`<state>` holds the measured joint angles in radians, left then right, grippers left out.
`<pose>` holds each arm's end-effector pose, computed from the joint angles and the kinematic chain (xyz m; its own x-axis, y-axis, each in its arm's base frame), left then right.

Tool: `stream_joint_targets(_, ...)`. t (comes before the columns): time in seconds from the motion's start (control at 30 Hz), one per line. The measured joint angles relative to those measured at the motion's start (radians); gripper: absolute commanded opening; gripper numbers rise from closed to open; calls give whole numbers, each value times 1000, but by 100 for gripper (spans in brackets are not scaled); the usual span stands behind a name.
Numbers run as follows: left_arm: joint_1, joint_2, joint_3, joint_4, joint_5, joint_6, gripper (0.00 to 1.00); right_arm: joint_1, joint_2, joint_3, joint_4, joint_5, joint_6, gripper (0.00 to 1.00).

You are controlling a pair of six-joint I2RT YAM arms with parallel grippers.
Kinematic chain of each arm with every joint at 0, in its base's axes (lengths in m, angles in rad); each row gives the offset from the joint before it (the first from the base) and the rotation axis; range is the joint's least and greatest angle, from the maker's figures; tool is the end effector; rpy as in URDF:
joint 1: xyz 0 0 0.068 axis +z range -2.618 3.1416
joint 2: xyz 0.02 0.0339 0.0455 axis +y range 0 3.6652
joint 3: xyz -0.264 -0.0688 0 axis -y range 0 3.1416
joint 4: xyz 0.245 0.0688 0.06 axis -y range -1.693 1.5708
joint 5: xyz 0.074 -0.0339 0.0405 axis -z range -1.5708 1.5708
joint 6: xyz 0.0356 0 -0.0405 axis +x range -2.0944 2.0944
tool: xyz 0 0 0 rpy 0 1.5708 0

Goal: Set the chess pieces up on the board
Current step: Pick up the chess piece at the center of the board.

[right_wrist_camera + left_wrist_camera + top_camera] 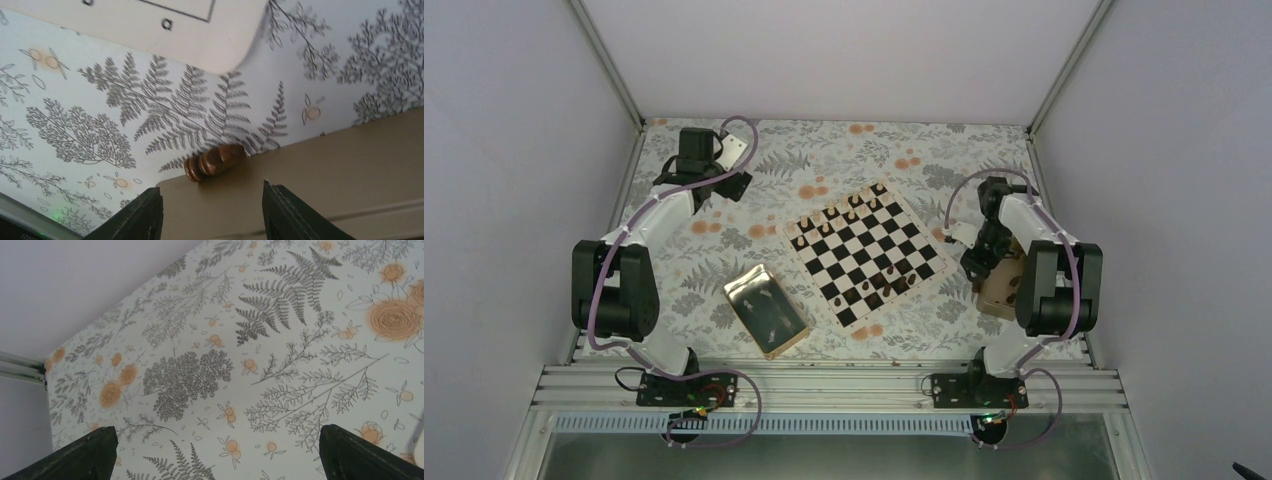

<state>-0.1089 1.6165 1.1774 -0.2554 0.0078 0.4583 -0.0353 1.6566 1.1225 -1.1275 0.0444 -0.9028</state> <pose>0.3614 -0.0398 0.2572 -0.5198 0.5019 -0.6913 0.3843 0.8601 0.3355 0.2739 -0.0113 0.1943 -0.6410 -0.7621 0.0909 -0.7620 0.6461 0.0438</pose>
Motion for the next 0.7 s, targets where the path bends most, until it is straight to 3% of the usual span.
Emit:
stream_joint_targets(0.33, 0, 0, -13, 8, 0, 10, 100, -116, 52, 11, -12, 40, 35, 53)
stream_joint_targets(0.7, 0, 0, -32, 26, 0, 9, 100, -122, 45, 10, -63, 38, 8, 56)
